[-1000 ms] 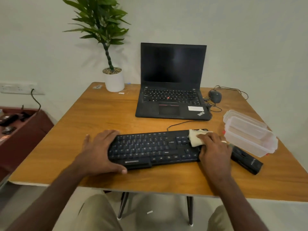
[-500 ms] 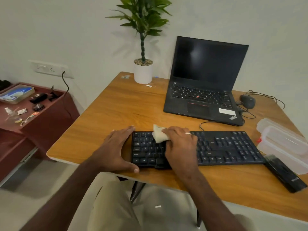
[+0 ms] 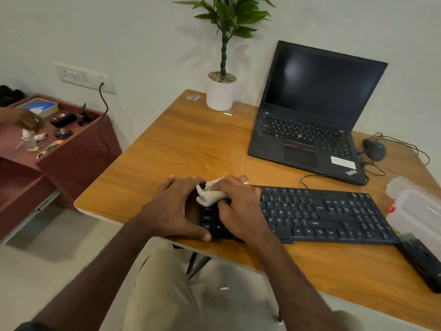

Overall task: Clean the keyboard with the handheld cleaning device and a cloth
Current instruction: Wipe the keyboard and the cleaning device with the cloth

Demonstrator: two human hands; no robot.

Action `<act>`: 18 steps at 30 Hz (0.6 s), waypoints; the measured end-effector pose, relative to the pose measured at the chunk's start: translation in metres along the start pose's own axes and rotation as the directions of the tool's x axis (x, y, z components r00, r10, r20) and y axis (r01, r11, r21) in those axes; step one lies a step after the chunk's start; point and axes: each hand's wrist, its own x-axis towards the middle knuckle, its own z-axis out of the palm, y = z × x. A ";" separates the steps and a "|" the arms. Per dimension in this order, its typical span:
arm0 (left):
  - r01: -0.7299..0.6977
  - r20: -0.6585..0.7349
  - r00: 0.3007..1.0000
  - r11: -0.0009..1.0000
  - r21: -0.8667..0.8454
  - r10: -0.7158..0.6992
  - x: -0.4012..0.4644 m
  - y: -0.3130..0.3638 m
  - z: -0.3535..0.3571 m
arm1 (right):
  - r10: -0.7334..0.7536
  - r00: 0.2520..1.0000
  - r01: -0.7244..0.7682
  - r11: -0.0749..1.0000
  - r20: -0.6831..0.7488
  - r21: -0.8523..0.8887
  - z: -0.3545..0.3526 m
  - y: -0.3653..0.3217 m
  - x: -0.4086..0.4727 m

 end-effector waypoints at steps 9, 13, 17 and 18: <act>-0.003 0.014 1.000 1.000 0.030 0.002 0.001 -0.001 0.001 | -0.094 0.991 0.120 0.940 0.096 -0.321 -0.008 -0.011 -0.006; 0.018 0.033 0.999 0.999 0.049 -0.020 0.002 0.001 0.000 | 0.062 0.998 -0.057 0.914 0.000 -0.402 -0.032 0.012 -0.011; 0.024 0.031 0.999 0.998 0.056 -0.026 0.002 0.001 0.001 | 0.189 0.976 -0.217 0.903 -0.111 -0.370 -0.055 0.038 -0.012; 0.022 0.031 0.999 0.998 0.055 -0.024 0.002 0.001 0.001 | 0.219 0.966 -0.253 0.914 -0.139 -0.317 -0.059 0.041 -0.010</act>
